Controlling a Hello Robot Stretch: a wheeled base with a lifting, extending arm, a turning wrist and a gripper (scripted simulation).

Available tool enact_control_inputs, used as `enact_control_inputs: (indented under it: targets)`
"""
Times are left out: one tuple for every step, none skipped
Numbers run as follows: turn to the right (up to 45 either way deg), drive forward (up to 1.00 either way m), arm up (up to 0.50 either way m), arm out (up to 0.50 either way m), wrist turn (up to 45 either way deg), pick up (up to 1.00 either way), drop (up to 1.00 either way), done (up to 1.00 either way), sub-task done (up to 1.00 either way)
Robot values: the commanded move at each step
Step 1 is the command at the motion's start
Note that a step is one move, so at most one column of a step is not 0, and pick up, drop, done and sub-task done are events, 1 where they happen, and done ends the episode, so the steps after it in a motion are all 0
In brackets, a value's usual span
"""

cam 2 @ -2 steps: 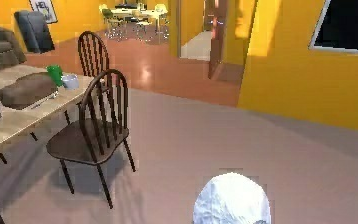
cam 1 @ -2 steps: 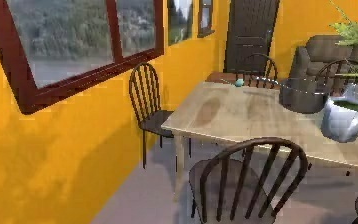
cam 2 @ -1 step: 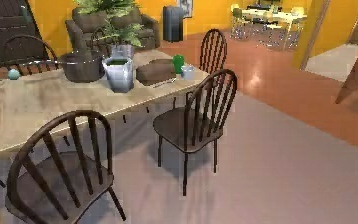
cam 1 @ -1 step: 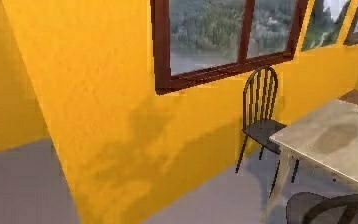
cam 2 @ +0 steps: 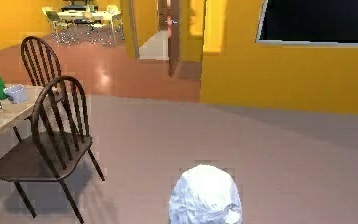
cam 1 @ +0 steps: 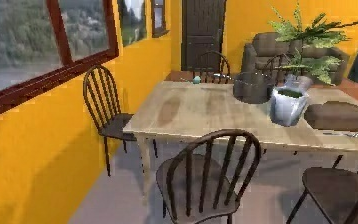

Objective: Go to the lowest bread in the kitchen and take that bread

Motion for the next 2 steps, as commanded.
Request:
enact_control_inputs:
  targets:
    - [45.0,0.00,0.00,0.00,0.0,0.00,0.00,0.00,0.00]
    - [18.0,0.00,0.00,0.00,0.0,0.00,0.00,0.00,0.00]
